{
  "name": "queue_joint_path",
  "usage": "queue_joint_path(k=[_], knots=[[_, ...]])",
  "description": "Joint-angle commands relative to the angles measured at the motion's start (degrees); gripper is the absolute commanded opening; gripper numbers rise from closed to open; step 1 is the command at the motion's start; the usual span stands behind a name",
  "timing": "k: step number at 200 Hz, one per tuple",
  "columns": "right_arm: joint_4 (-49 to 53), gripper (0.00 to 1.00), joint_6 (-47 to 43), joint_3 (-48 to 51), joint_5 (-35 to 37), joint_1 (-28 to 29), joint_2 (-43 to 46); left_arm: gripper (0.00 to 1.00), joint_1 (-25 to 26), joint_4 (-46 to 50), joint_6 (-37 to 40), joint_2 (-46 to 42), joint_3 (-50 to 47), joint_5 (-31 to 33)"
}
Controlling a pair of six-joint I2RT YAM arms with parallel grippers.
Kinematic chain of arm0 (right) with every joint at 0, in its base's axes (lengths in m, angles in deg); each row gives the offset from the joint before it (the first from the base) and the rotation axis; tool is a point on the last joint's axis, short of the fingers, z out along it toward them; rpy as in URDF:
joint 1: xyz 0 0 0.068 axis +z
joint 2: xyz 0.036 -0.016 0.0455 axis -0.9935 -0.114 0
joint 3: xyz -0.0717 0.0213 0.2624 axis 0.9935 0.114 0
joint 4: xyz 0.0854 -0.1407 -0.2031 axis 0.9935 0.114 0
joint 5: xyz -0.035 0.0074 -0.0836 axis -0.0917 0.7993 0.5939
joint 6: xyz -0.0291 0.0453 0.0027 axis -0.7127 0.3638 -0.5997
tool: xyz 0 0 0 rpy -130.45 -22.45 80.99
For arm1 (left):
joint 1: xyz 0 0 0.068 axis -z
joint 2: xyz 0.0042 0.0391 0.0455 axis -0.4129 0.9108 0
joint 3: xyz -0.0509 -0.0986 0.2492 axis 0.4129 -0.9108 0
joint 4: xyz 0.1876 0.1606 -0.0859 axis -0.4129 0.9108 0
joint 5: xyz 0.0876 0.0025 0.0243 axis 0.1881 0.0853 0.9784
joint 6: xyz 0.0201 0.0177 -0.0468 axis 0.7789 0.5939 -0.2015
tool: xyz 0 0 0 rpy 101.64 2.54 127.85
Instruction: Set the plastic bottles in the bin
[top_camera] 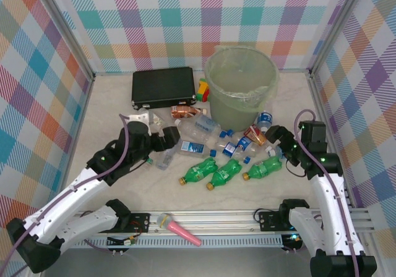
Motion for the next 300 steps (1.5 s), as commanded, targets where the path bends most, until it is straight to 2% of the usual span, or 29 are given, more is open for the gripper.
queue_joint_path(k=[1, 17, 38, 81, 129, 187, 264, 300], knots=[[9.28, 0.99, 2.41, 1.88, -4.73, -0.34, 0.25, 1.00, 6.40, 0.55, -0.66, -1.14, -1.90, 4.84], [11.63, 0.99, 2.51, 3.11, -3.26, -0.34, 0.42, 1.00, 11.69, -0.46, -0.24, -0.39, -2.53, 7.15], [13.51, 0.90, 3.09, 4.47, -1.84, -0.35, 0.10, 1.00, 17.04, -0.16, 0.52, 1.38, -2.11, 10.09], [12.56, 0.87, 4.92, 7.69, 0.06, -0.34, -1.21, 1.00, 22.17, -0.29, 1.87, 2.96, -1.31, 12.27], [6.58, 0.84, 6.07, 11.15, -0.33, -0.43, -4.13, 1.00, 23.82, 1.25, 1.70, 3.74, 0.11, 13.73], [-0.09, 0.84, 5.61, 12.64, 2.37, -1.40, -9.70, 1.00, 24.09, -0.62, 2.81, 1.57, -1.21, 11.10], [-8.78, 0.84, 7.78, 15.97, 0.76, -1.84, -16.22, 1.00, 24.17, 0.48, 3.01, 1.36, -0.25, 10.17], [-11.68, 0.79, 9.23, 18.28, -0.01, -1.84, -16.29, 1.00, 24.16, 1.64, 2.47, 0.93, -0.19, 10.86]])
